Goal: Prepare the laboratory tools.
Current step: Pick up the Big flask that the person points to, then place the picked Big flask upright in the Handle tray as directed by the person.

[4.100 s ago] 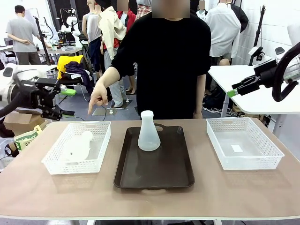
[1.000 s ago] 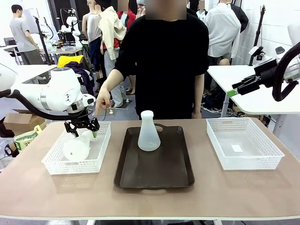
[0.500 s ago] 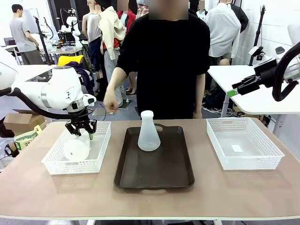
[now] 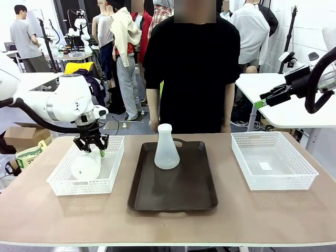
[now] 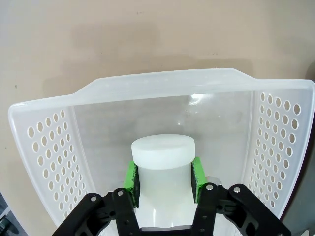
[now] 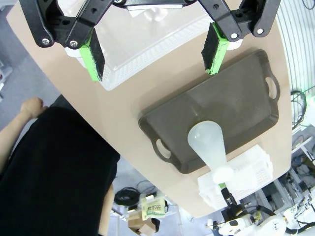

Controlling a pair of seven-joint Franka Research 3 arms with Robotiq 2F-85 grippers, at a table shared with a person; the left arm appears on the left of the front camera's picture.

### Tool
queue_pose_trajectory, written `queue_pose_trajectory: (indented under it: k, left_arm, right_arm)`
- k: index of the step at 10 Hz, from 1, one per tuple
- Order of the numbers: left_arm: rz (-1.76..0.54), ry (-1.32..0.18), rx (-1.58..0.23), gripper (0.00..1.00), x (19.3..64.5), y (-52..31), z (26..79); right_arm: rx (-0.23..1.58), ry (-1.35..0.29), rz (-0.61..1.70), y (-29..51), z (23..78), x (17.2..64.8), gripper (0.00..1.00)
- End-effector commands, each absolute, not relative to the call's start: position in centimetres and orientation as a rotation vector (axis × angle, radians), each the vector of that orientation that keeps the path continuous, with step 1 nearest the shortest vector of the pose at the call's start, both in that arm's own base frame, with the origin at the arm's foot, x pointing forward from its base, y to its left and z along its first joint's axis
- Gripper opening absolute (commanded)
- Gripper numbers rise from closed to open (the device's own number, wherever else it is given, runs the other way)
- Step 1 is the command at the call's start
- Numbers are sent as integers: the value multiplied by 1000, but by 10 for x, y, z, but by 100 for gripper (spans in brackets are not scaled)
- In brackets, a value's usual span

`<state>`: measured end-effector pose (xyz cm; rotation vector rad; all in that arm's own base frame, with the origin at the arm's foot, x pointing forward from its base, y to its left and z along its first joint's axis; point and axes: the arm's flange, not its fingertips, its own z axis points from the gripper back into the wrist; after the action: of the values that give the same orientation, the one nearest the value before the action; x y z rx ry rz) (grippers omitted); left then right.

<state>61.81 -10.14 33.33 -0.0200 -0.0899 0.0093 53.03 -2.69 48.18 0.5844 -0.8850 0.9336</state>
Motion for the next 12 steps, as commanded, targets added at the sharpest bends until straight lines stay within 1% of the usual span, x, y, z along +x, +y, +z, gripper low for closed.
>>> queue_pose_trajectory:
  k: [1,2,12]
  left_arm:
    - [25,-30,-33,0,616,-102,337]
    - [9,-90,-20,0,618,-101,333]
    - [9,-90,-20,0,618,-101,333]
  right_arm:
    - [576,-869,928,-27,482,529,100]
    - [576,-869,928,-27,482,529,100]
    - [576,-869,928,-27,482,529,100]
